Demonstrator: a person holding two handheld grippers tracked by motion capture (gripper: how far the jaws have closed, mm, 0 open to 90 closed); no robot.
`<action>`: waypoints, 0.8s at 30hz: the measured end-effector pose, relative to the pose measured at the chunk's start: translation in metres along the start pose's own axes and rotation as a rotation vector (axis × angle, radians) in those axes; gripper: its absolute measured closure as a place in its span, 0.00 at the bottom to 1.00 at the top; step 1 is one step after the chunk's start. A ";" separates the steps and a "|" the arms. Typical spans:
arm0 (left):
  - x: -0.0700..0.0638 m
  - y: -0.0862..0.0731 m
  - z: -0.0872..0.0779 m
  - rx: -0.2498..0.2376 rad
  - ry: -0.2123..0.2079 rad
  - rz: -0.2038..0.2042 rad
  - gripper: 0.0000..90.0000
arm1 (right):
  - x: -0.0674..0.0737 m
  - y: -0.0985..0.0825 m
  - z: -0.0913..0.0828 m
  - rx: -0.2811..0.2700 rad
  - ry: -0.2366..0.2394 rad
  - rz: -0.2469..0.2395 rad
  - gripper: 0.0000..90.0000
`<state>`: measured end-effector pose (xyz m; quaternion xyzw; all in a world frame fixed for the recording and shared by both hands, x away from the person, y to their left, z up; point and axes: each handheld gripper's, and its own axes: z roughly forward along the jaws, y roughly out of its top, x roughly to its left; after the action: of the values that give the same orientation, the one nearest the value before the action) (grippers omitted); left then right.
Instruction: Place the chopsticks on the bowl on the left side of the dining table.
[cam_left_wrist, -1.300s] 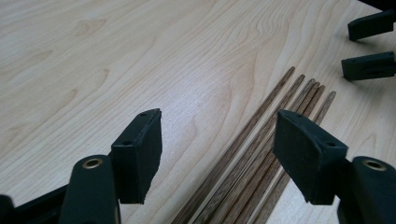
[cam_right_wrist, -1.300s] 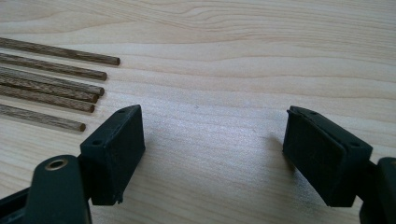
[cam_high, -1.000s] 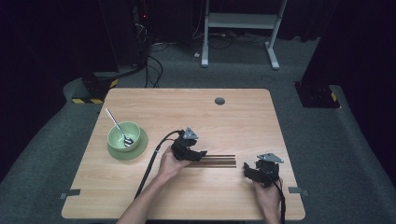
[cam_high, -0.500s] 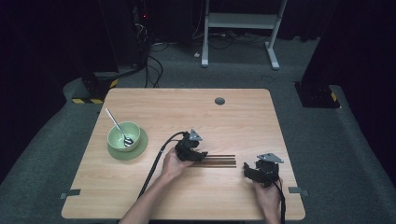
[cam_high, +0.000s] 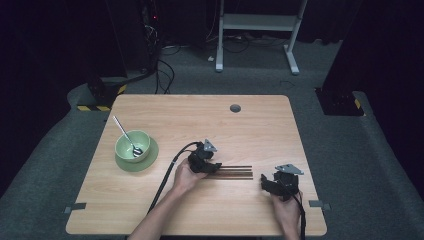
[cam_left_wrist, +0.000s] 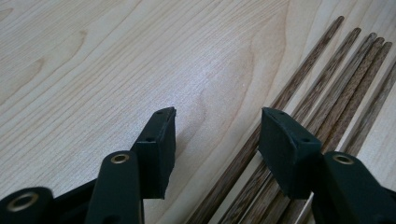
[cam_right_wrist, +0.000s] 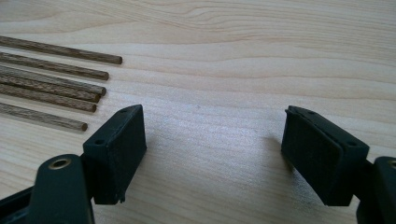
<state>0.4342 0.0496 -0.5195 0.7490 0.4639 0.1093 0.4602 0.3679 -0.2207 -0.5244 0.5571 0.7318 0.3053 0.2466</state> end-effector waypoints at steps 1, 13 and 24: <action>0.000 0.000 0.000 0.001 0.002 0.002 0.52 | 0.000 0.000 0.000 0.000 0.000 0.000 0.24; 0.008 -0.003 -0.002 -0.002 0.022 0.002 0.53 | 0.000 0.000 0.000 0.000 0.000 0.000 0.24; 0.014 -0.003 -0.003 -0.012 0.045 0.015 0.59 | 0.000 0.000 0.000 0.000 0.000 -0.001 0.24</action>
<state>0.4386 0.0629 -0.5235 0.7469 0.4680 0.1324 0.4534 0.3679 -0.2207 -0.5244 0.5568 0.7320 0.3054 0.2467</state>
